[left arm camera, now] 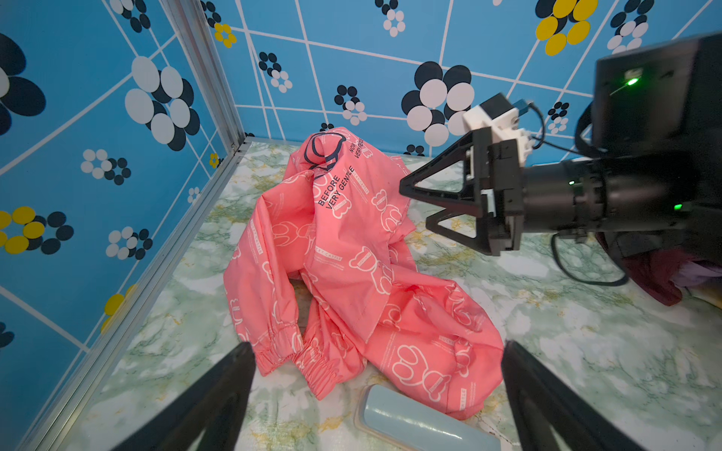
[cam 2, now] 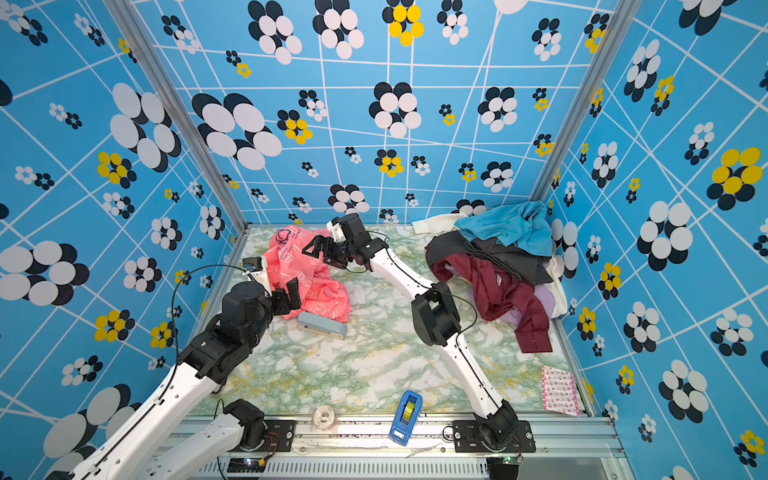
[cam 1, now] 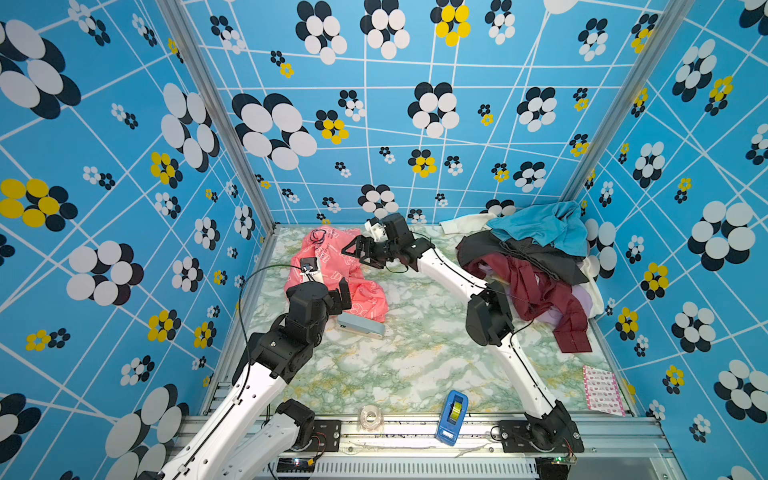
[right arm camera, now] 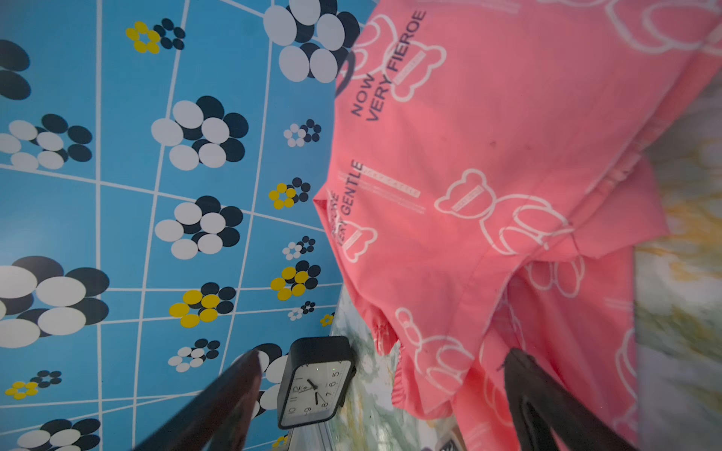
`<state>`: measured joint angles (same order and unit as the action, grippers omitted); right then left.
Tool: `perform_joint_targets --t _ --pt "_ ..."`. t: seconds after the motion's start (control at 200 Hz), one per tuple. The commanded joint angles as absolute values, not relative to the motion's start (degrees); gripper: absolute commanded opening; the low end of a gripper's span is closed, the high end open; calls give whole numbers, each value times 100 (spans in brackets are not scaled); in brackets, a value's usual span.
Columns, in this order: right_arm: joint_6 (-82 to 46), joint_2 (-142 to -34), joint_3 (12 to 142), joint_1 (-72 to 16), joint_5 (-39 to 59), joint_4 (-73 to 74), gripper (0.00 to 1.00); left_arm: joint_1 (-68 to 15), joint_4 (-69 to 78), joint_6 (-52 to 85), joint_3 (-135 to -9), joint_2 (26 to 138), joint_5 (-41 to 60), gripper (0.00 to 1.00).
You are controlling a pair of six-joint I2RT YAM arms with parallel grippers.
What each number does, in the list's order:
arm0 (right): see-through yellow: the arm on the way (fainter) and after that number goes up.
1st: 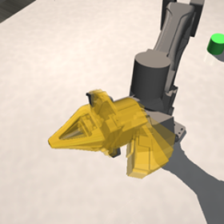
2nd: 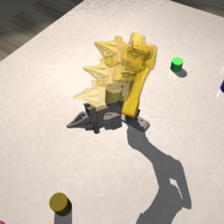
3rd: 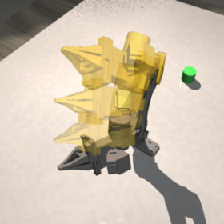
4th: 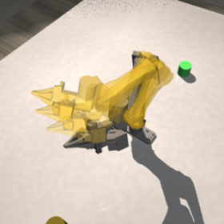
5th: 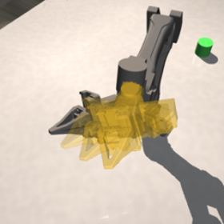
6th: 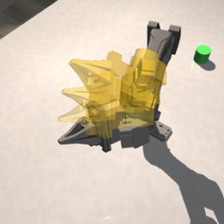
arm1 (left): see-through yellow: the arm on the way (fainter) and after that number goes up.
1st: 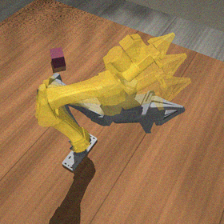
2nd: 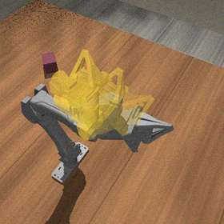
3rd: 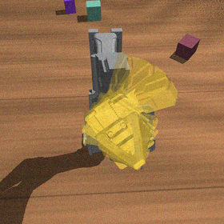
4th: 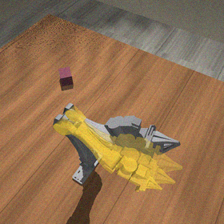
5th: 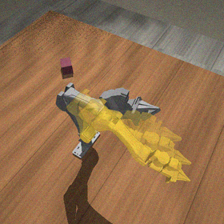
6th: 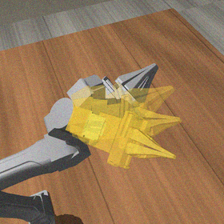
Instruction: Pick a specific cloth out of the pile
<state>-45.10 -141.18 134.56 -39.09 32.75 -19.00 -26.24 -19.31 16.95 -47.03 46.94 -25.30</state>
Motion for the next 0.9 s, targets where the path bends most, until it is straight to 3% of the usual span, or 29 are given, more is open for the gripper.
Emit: perform_joint_targets --t 0.0,0.235,0.49,0.67,0.895 --pt "-3538 -13128 12621 -3857 2709 -2767 99 -2575 -1907 1715 -4727 4734 -2505 99" --pt "-2676 -10423 9614 -3283 1498 -2768 99 -2427 -1808 1344 -4647 5217 -2745 99" --pt "-2005 -7816 6525 -1897 -91 -2136 99 -1759 -812 885 -4025 5911 -2506 99" --pt "-1452 -7045 5443 -1124 -624 -1624 99 -1260 200 587 -3441 6045 -2021 99" --pt "-973 -7002 4459 -414 -974 -562 99 -777 1129 494 -2955 6254 -1604 99"
